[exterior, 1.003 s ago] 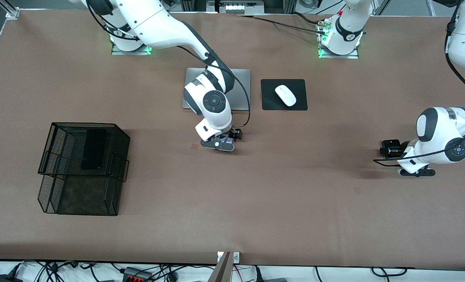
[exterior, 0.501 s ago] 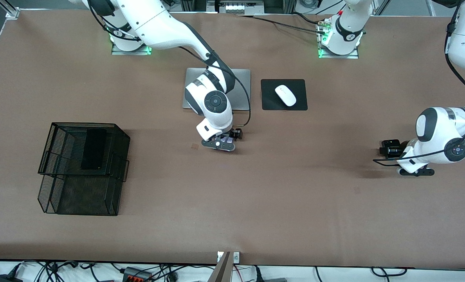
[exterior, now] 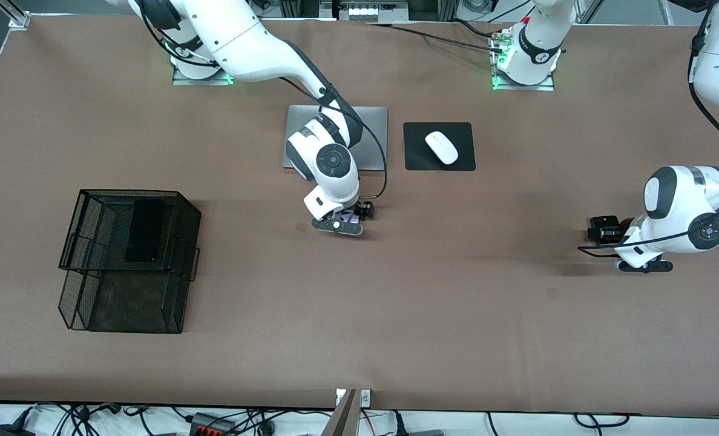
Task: Place phones with both arms
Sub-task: 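Grasp the white and black flip phones with the right and left grippers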
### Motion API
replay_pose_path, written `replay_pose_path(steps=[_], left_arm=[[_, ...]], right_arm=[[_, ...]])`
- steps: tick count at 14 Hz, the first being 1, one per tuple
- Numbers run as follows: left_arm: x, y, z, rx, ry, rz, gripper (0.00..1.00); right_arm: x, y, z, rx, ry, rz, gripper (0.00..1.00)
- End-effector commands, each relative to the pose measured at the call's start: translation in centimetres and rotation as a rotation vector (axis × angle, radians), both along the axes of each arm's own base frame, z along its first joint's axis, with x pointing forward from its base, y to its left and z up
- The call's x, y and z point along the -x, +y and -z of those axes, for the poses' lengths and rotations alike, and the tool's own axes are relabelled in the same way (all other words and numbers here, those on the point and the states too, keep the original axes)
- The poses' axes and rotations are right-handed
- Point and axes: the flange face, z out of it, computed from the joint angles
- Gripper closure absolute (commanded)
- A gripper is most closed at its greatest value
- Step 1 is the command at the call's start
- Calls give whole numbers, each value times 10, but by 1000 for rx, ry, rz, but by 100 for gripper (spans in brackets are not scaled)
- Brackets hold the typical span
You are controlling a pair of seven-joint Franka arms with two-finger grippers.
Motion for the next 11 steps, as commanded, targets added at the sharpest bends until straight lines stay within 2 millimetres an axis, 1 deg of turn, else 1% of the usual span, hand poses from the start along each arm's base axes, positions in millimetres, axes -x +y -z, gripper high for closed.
replay_pose_path(steps=[1,2,3,4,5,6,7,8,9,10,11], left_arm=[[-1,5,-4,1,-12,15,0],[0,7,-3,2,-11,13,0],[0,7,-2,3,-10,13,0],[2,7,1,5,-4,13,0],[3,7,3,7,-3,10,0],[3,7,4,9,-1,10,0],[3,7,4,9,-1,13,8],[3,6,5,9,2,10,27],[3,4,5,8,7,11,48],[4,4,4,9,10,15,66],[3,2,2,9,10,21,72]], right_arm=[[-6,9,-7,-5,-30,-1,50],[-9,9,-13,-10,-36,-3,68],[-16,7,-21,-17,-45,-2,77],[-22,7,-36,-27,-57,0,80],[-33,2,-55,-19,-62,12,80],[-41,-3,-66,4,-52,18,80],[-57,-18,-96,21,-64,34,80],[-68,-38,-122,42,-63,26,80],[-78,-62,-139,69,-40,12,80],[-88,-96,-155,96,2,10,80],[-101,-131,-167,115,42,-1,80]])
